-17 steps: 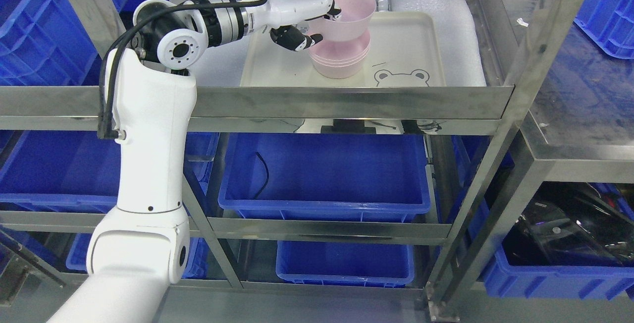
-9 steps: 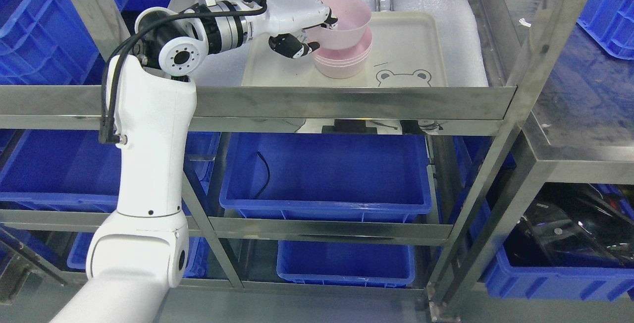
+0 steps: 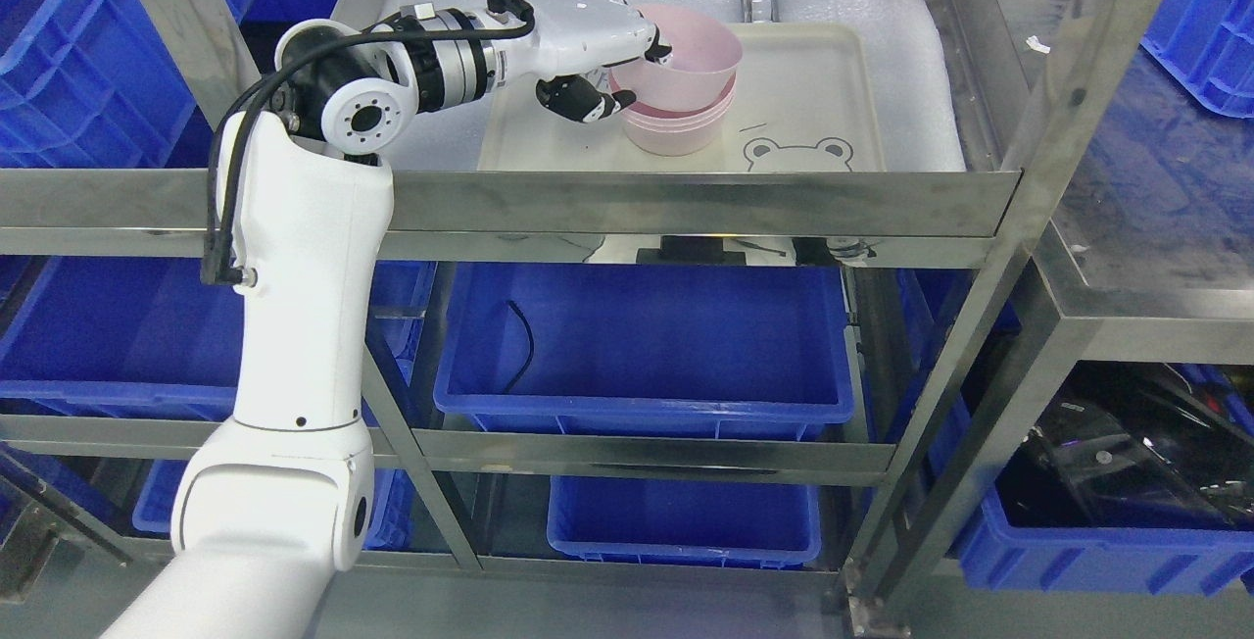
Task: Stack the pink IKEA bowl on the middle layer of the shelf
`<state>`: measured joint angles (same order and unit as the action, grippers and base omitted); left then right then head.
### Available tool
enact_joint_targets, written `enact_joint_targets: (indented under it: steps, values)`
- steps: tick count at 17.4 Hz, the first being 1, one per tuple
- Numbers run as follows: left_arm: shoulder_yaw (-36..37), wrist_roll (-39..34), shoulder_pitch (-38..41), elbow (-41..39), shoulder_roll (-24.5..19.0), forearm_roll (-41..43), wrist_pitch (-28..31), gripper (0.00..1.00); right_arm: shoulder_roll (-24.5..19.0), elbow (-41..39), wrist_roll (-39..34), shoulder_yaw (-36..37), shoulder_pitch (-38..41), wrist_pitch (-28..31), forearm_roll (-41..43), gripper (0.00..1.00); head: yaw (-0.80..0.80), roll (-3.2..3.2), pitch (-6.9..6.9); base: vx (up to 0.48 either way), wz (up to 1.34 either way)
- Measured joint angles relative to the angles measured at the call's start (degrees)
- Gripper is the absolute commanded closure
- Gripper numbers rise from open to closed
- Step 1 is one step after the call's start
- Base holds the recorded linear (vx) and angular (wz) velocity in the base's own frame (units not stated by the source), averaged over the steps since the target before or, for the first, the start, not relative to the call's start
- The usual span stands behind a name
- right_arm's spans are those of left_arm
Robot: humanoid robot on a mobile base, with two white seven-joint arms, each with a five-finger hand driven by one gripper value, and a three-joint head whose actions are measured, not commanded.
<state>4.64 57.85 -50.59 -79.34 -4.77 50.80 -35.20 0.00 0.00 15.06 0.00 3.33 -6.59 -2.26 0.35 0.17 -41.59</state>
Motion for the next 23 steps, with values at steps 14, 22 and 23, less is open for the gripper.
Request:
enact_joint_targets:
  steps: [14, 22, 23]
  values:
    - [-2.4, -6.2, -1.6, -0.4, 2.7, -17.7, 1.3, 0.11, 0.0, 0.0, 0.0, 0.0, 0.0, 0.0, 0.0, 0.00, 0.00, 0.00, 0.00, 0.000, 0.00]
    - [9.5, -13.5, 9.9, -3.7, 3.9, -36.7, -1.6, 0.11, 0.0, 0.0, 0.0, 0.0, 0.0, 0.0, 0.0, 0.00, 0.00, 0.00, 0.00, -0.018, -0.06]
    - [11.2, -13.6, 12.3, -4.1, 3.9, -37.2, -3.2, 0.11, 0.0, 0.0, 0.0, 0.0, 0.0, 0.0, 0.0, 0.00, 0.00, 0.00, 0.00, -0.012, -0.06]
